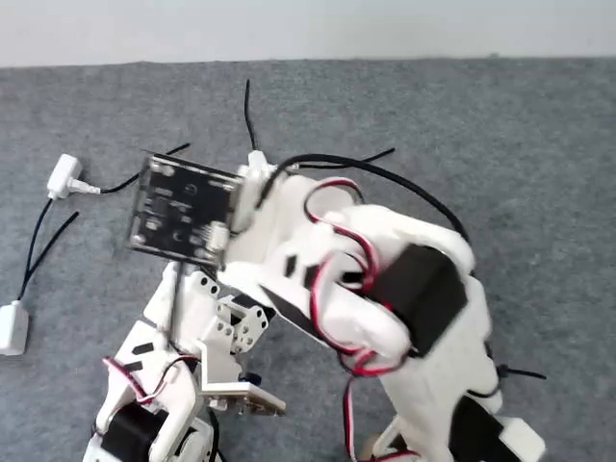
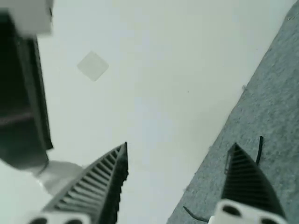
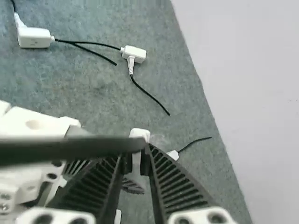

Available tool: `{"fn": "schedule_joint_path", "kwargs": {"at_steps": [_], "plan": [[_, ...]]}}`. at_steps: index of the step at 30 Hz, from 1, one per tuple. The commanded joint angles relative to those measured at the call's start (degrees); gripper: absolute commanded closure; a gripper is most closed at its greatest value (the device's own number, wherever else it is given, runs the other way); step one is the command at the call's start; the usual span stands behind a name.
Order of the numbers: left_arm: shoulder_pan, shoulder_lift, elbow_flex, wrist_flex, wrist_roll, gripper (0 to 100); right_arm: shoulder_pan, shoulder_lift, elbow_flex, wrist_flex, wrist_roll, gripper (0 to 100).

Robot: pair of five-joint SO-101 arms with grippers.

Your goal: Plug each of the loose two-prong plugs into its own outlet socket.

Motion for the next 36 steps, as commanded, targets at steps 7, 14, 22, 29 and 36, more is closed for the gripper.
{"fn": "schedule_joint_path", "kwargs": {"at_steps": [7, 14, 22, 29, 36], "plan": [[-5.54, -0.88, -0.4, -1.58, -0.53, 68, -0.4, -2.86, -2.64, 5.76, -1.14, 99.0], [-5.71, -0.88, -0.4, -1.32, -0.26, 68, -0.31, -2.15, -2.37, 5.76, -1.67, 99.0], [-13.27, -0.88, 4.7, -1.23, 6.07, 68, 5.67, -2.15, 7.56, 5.32, -3.16, 99.0], [-32.62, -0.79, 11.47, -0.79, 21.36, 68, 8.48, -2.07, 24.18, -2.33, -6.42, 98.7], [-45.27, -0.79, 4.44, 15.56, 31.47, 68, 7.52, 6.81, 37.98, -17.19, -6.86, 88.7]]}}
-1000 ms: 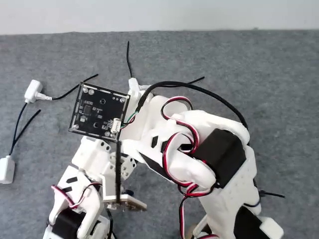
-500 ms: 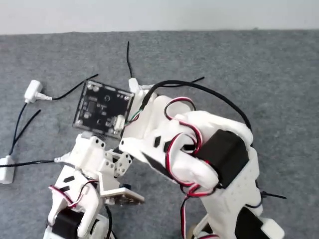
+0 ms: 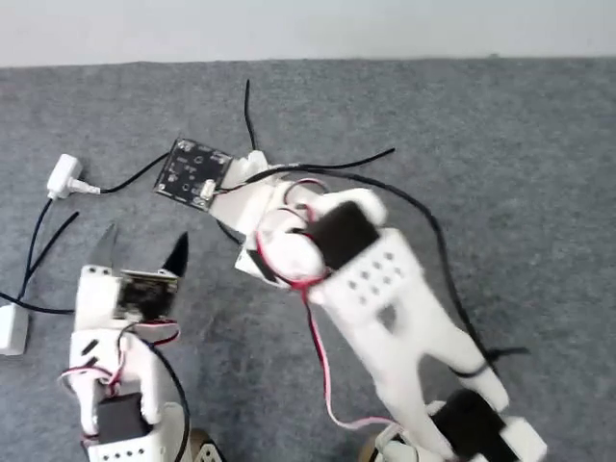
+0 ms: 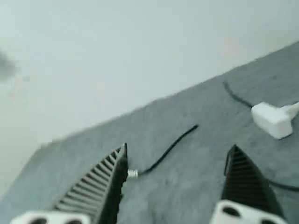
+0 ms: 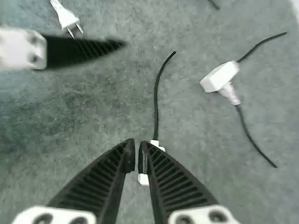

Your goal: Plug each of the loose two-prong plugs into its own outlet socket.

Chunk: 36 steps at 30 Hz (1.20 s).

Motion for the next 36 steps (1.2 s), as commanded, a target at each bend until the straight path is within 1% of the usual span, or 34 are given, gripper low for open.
{"fn": "schedule_joint_path", "kwargs": {"at_steps": [1, 3, 6, 14, 18, 20, 23, 25, 29, 33, 36], "plan": [[-8.0, -0.79, -6.99, 10.99, 5.89, 68, -0.22, 6.29, 1.58, -5.76, -0.79, 85.2], [-13.63, -0.79, -9.1, 13.8, 8.44, 68, -1.01, 11.03, 0.7, -7.96, -0.79, 80.1], [-21.45, -0.79, -11.65, 16.7, 10.99, 68, -4.26, 17.19, -3.69, -8.84, -0.7, 79.8], [-31.82, -0.7, -14.99, 24.35, 9.32, 68, -14.37, 33.27, -22.42, -8.31, 0.35, 79.8], [-36.4, -0.7, -17.27, 27.16, 9.58, 68, -19.21, 41.98, -32.97, -4.62, 7.65, 79.8], [-37.98, -0.7, -17.8, 28.48, 11.34, 68, -20.35, 46.73, -38.24, -2.95, 9.76, 79.8], [-39.91, -0.7, -17.45, 29.1, 12.48, 68, -20.18, 53.23, -46.51, -1.71, 10.11, 79.8], [-40.44, -0.7, -17.01, 29.01, 12.57, 68, -20.0, 56.84, -52.92, 0.04, 10.29, 79.8], [-40.53, -0.79, -14.81, 27.43, 14.33, 68, -20.44, 63.6, -64.44, 4.18, 13.63, 79.8], [-41.32, -0.79, -12.79, 25.58, 14.15, 68, -20.35, 69.32, -70.33, 4.62, 14.15, 79.8], [-44.75, -0.88, -12.79, 25.32, 14.51, 68, -20.44, 72.48, -71.38, 2.95, 13.89, 79.8]]}}
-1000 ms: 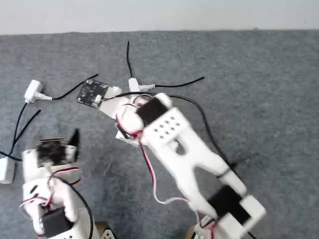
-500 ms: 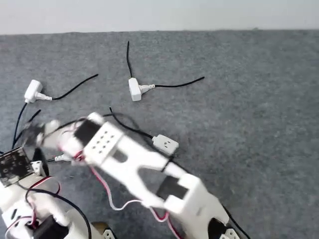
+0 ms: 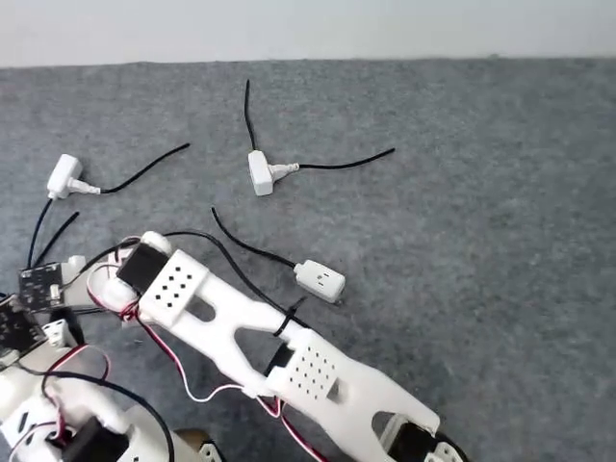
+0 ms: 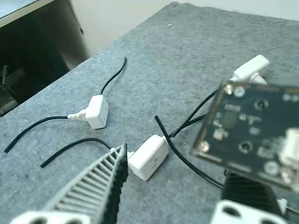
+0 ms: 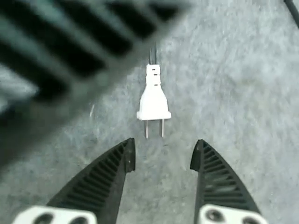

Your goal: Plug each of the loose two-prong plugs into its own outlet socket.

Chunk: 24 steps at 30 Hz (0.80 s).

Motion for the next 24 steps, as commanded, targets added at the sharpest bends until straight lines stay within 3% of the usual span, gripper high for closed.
{"fn": "schedule_joint_path", "kwargs": {"at_steps": [1, 16, 24], "plan": [[-4.31, -0.88, -0.57, -2.73, 1.05, 68, -0.13, 1.45, -4.22, -1.89, 0.44, 79.8], [-5.36, -0.97, -3.56, -0.7, 3.08, 68, -2.24, 4.7, -3.87, -13.05, -3.08, 79.8], [-14.42, -0.97, -6.81, -2.81, 7.56, 68, -3.12, 5.49, -3.87, -14.2, -3.08, 79.8]]}}
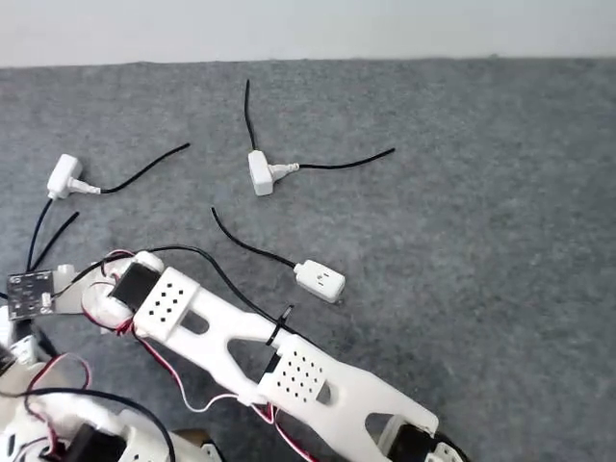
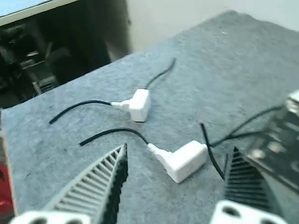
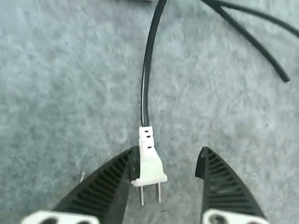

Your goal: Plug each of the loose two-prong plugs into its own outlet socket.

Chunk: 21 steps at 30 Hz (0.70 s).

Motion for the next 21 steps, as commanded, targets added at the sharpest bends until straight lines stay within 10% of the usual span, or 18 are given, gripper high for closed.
{"fn": "schedule_joint_path", "kwargs": {"at_steps": [1, 21], "plan": [[-3.16, -0.97, -4.79, -2.37, 2.2, 68, -0.92, 0.48, -2.64, -0.92, -0.44, 79.8], [-3.08, -0.97, -3.03, -2.37, 2.11, 68, -1.89, 6.81, -2.73, -0.57, -0.35, 79.8]]}}
